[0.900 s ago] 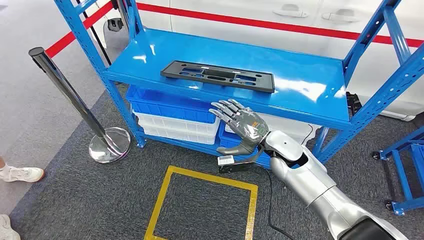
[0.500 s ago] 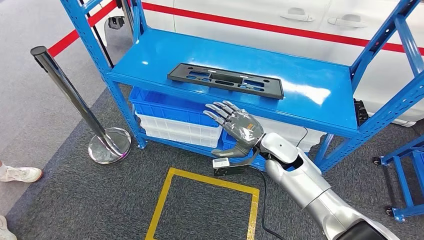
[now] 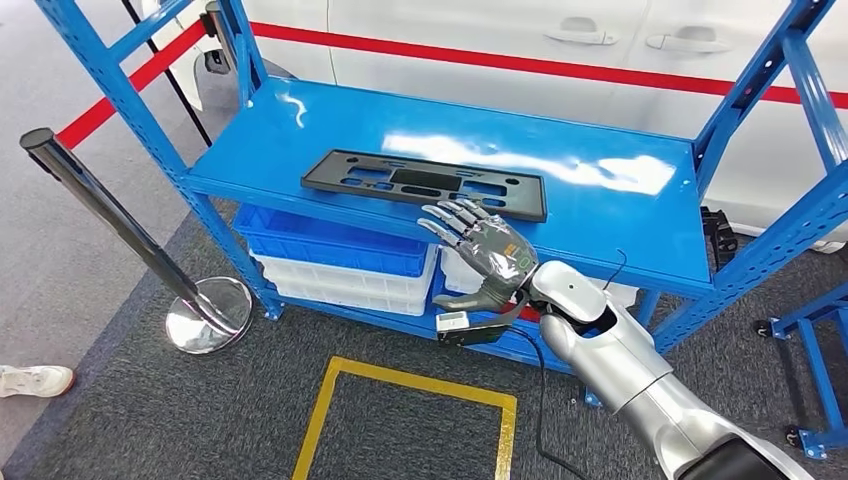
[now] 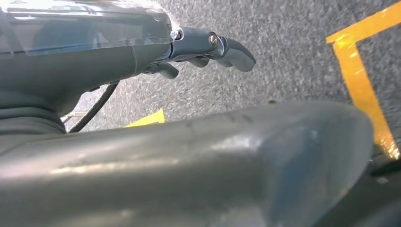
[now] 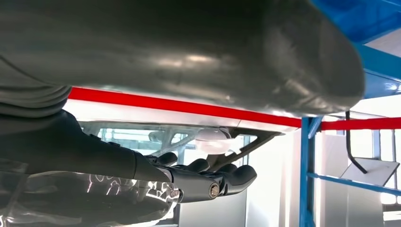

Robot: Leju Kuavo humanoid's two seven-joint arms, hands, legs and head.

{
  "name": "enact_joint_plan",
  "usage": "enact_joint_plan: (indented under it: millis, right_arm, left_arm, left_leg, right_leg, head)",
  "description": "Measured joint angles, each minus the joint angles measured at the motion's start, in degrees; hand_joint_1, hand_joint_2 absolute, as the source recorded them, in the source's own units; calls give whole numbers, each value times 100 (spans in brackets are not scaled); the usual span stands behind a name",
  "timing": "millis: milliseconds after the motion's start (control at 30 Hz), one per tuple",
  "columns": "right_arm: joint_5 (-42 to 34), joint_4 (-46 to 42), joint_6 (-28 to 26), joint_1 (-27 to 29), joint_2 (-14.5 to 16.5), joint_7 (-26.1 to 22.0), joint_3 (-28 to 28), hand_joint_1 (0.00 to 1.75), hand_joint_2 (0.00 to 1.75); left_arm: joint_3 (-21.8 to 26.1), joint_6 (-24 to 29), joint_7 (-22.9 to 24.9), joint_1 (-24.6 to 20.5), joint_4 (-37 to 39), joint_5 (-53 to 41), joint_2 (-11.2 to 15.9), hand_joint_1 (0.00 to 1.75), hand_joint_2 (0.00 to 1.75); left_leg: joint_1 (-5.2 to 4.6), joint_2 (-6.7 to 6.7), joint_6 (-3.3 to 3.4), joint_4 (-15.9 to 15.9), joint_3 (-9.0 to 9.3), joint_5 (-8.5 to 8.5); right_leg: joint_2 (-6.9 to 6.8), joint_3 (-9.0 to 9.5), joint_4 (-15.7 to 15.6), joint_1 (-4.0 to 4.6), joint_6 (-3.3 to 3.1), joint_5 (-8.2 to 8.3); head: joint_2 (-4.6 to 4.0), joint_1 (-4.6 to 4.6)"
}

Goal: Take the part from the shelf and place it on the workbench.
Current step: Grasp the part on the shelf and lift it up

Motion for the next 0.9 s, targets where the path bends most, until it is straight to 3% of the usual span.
enact_joint_plan:
  millis: [100, 133, 167, 233, 300, 367, 433, 467, 500, 533, 600, 633, 667, 733, 800, 833, 900]
  right_arm:
    - [-3, 27, 0, -5, 0, -2, 5, 0, 0]
    - [-3, 37, 0, -6, 0, -2, 11, 0, 0]
    - [-3, 47, -1, -6, 0, -2, 17, 0, 0]
    - [-5, 54, -4, -19, 0, -2, 25, 0, 0]
    - [-10, 57, -10, -42, 2, -2, 24, 0, 0]
    - [-12, 69, -13, -48, 21, -4, 25, 0, 0]
    - [-11, 92, -13, -24, 52, -13, 28, 0, 0]
    - [-11, 108, -13, -11, 61, -18, 30, 0, 0]
    - [-10, 121, -13, -5, 65, -22, 33, 0, 0]
    - [-10, 135, -14, -5, 66, -26, 37, 0, 0]
    - [-5, 168, -23, -5, 70, -33, 51, 0, 0]
    - [10, 195, -33, -6, 77, -44, 65, 0, 44]
    - [52, 222, -54, -6, 84, -60, 80, 0, 87]
    - [241, 283, -150, -37, 91, -84, 137, 0, 175]
    - [593, 363, -317, -124, 46, -28, 279, 0, 175]
    - [810, 419, -399, -175, 10, 39, 391, 0, 175]
    - [1195, 541, -511, -236, -50, 188, 640, 0, 175]
  left_arm:
    - [-1, -2, 0, 3, 0, 0, 15, 0, 0]
    - [-1, -3, 0, 4, 0, 0, 22, 0, 0]
    - [-2, -4, 0, 6, 0, 0, 28, 0, 0]
    - [-2, -7, 1, 9, 0, 1, 28, 0, 0]
    - [-2, -7, 1, 4, 0, 1, 26, 0, 0]
    - [-2, -9, 1, -15, 0, 1, 25, 0, 0]
    - [-2, -18, 4, -18, 0, 3, 25, 0, 0]
    - [-1, -21, 7, -9, 0, 5, 25, 0, 0]
    - [-1, -24, 11, 2, 0, 6, 25, 0, 0]
    - [0, -24, 15, 12, 0, 7, 25, 0, 0]
    - [0, -25, 17, 21, 2, 7, 21, 0, 0]
    - [0, -31, 9, 15, 4, 7, 19, 0, 0]
    - [0, -47, -1, 9, 5, 9, 18, 0, 0]
    - [0, -94, -26, -11, 8, 18, 18, 0, 0]
    - [0, -127, -35, -26, 8, 30, 19, 0, 0]
    - [0, -133, -35, -33, 8, 36, 19, 0, 0]
    - [0, -133, -35, -36, 9, 48, 19, 0, 0]
  left_leg:
    - [-94, -14, 192, -1079, 182, 870]
    - [-127, -21, 239, -1308, 234, 1068]
    - [-146, -28, 271, -1432, 263, 1158]
    - [-132, -31, 295, -1495, 360, 1102]
    - [-96, -37, 331, -1571, 513, 1054]
    - [-70, -47, 346, -1617, 668, 967]
    - [-50, -60, 336, -1623, 820, 835]
    - [-39, -69, 325, -1622, 914, 760]
    - [-29, -79, 311, -1621, 1019, 684]
    - [-20, -85, 295, -1620, 1131, 603]
    - [-9, -93, 240, -1600, 1325, 437]
    - [-6, -98, 200, -1585, 1379, 366]
    - [-6, -101, 153, -1571, 1413, 312]
    - [1, -92, 74, -1540, 1431, 283]
    - [15, -67, 36, -1325, 1350, 261]
    - [21, -58, 17, -1086, 1219, 194]
    - [31, -47, -31, -406, 785, -78]
  right_leg:
    - [15, 239, -13, 36, 18, -197]
    - [23, 283, -26, 40, 43, -253]
    - [31, 315, -22, 38, 72, -283]
    - [45, 346, 15, 39, 136, -291]
    - [50, 214, 327, 31, 185, -253]
    - [49, -210, 999, 0, 243, -385]
    - [47, -680, 1530, -51, 312, -706]
    - [45, -821, 1572, -76, 343, -810]
    - [42, -873, 1440, -100, 367, -788]
    - [37, -859, 1165, -120, 382, -621]
    - [7, -770, 461, -133, 374, 66]
    - [-9, -741, 222, -119, 340, 368]
    - [-16, -733, 92, -100, 296, 568]
    - [-10, -704, 53, -62, 196, 608]
    - [-12, -611, -16, -67, 119, 574]
    - [-14, -560, -47, -77, 88, 559]
    - [-24, -501, -72, -77, 51, 515]
  head:
    - [0, 0]
    - [0, 0]
    - [0, 0]
    - [0, 0]
    - [0, 0]
    - [0, 0]
    - [0, 0]
    - [0, 0]
    - [0, 0]
    - [0, 0]
    - [0, -4]
    - [0, 2]
    - [0, 8]
    - [0, 22]
    - [0, 20]
    - [0, 21]
    - [0, 19]
